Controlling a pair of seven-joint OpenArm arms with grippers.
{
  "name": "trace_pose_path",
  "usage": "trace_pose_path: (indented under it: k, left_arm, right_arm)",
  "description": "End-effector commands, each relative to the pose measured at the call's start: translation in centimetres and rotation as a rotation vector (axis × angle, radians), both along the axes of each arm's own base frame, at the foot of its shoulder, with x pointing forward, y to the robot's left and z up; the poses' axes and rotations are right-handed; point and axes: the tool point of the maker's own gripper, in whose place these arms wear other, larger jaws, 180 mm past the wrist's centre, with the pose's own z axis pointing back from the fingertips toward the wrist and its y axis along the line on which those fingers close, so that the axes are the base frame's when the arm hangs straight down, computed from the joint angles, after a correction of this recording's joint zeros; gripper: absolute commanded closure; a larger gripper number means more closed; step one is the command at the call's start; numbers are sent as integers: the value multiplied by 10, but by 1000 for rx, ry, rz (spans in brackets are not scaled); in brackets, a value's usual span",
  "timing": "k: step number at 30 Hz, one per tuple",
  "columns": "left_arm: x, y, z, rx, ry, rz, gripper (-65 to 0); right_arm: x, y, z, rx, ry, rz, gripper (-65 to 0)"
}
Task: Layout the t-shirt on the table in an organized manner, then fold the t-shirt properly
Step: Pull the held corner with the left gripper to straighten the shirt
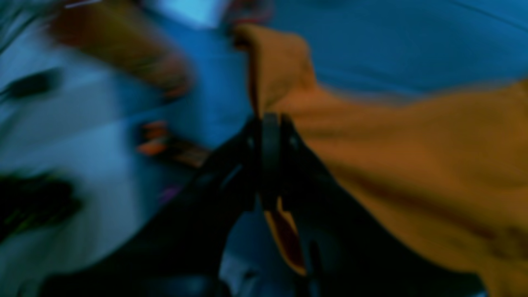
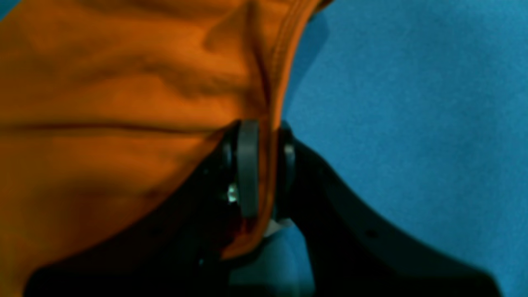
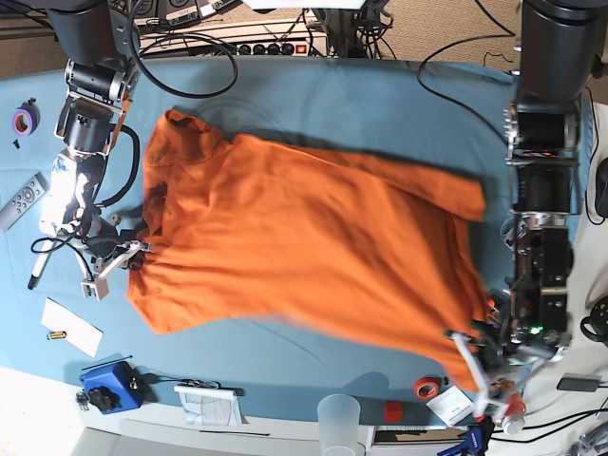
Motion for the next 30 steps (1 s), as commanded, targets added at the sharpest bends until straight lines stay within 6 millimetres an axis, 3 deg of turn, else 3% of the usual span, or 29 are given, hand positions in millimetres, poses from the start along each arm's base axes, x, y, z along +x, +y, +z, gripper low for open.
trace_pose_path:
  k: [1, 4, 9, 12, 14, 15, 21, 27, 30]
  left_arm:
    - [7, 16, 19, 22, -60, 33, 0]
    - [6, 25, 5, 12, -83, 30, 0]
    - [7, 12, -40, -93, -44, -66, 0]
    - [6, 9, -50, -106, -39, -104, -180]
    - [8, 10, -46, -105, -46, -102, -264]
    - [10, 11, -43, -106, -53, -96, -274]
    - [13, 26, -27, -87, 7, 16, -274]
    - [-5, 0, -1, -145, 106, -51, -272]
    - [-12, -2, 13, -83, 96, -72, -269]
  right_arm:
    - [2, -14, 7, -43, 10, -26, -82]
    - [1, -23, 6, -77, 21, -59, -82]
    - [1, -23, 6, -80, 22, -62, -82]
    - [1, -23, 6, -80, 21, -62, -82]
    - [1, -23, 6, -80, 20, -62, -82]
    - [1, -23, 6, -80, 19, -62, -82]
    - [2, -24, 7, -80, 12, -63, -82]
    - [2, -23, 10, -87, 19, -58, -82]
    - [3, -23, 18, -105, 16, -49, -82]
